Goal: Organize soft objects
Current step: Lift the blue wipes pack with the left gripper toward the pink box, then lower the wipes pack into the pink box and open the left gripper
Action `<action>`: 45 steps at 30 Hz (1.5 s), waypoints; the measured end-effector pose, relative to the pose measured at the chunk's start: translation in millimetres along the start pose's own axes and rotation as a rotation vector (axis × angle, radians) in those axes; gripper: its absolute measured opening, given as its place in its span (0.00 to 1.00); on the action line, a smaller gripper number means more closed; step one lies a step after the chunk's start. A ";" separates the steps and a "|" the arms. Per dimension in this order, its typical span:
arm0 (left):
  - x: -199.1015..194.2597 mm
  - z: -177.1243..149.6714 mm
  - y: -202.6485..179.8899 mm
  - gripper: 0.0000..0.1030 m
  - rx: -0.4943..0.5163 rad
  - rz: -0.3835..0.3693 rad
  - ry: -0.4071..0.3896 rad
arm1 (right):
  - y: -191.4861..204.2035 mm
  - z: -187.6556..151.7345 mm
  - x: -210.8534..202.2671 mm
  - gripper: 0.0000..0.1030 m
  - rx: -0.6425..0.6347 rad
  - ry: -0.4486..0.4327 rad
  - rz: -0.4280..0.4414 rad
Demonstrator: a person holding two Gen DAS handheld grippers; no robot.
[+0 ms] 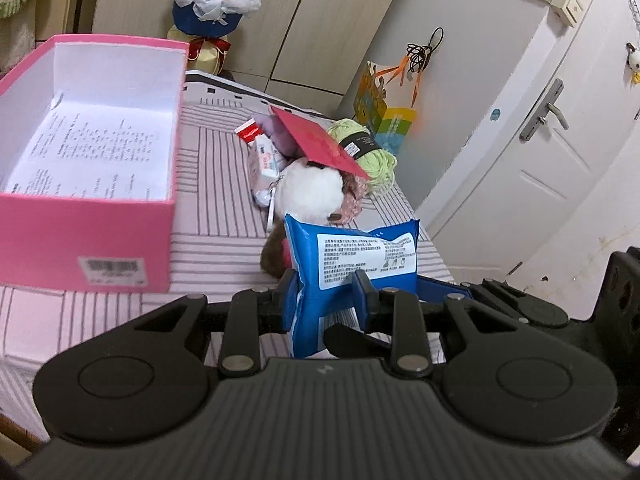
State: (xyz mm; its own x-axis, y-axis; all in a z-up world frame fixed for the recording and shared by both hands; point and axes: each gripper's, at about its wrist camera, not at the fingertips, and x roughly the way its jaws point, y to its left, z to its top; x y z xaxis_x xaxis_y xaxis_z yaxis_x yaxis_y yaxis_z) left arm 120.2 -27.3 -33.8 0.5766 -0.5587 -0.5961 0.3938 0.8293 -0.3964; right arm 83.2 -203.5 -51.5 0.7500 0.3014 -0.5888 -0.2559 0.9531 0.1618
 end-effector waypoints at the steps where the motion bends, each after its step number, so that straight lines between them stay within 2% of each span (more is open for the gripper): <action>1: -4.1 -1.5 1.7 0.26 -0.005 -0.001 0.005 | 4.3 -0.2 -1.5 0.91 -0.013 0.001 0.001; 5: -23.0 -7.6 8.6 0.26 -0.022 0.007 0.016 | 21.5 0.6 -5.6 0.91 -0.050 0.008 0.021; 13: -64.9 -15.9 22.7 0.27 -0.017 0.074 0.012 | 54.7 6.7 -3.2 0.91 -0.080 0.050 0.135; 17: -78.0 -11.7 29.8 0.27 -0.011 0.097 0.030 | 69.7 12.8 -0.6 0.91 -0.089 0.043 0.160; 23: -96.6 1.7 40.8 0.27 -0.002 0.115 -0.001 | 87.1 29.3 1.9 0.91 -0.098 0.014 0.189; 31: -111.6 39.6 61.7 0.27 -0.009 0.118 -0.062 | 99.0 70.5 15.1 0.87 -0.111 -0.029 0.203; 38: -109.7 82.2 85.3 0.27 -0.025 0.116 -0.092 | 104.0 112.3 40.5 0.82 -0.136 -0.035 0.204; 42: -93.4 108.6 108.4 0.27 -0.069 0.109 -0.099 | 90.8 134.4 67.4 0.81 -0.172 -0.056 0.263; 45: -78.8 122.9 121.8 0.27 -0.083 0.112 -0.095 | 71.3 148.2 90.9 0.80 -0.104 -0.030 0.336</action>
State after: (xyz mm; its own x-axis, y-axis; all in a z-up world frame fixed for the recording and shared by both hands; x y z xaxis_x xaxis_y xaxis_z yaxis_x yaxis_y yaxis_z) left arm 210.6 117.0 50.6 0.6805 -0.4573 -0.5726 0.2650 0.8820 -0.3896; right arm 223.6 -103.7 23.8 0.6308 0.5998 -0.4923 -0.5512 0.7929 0.2598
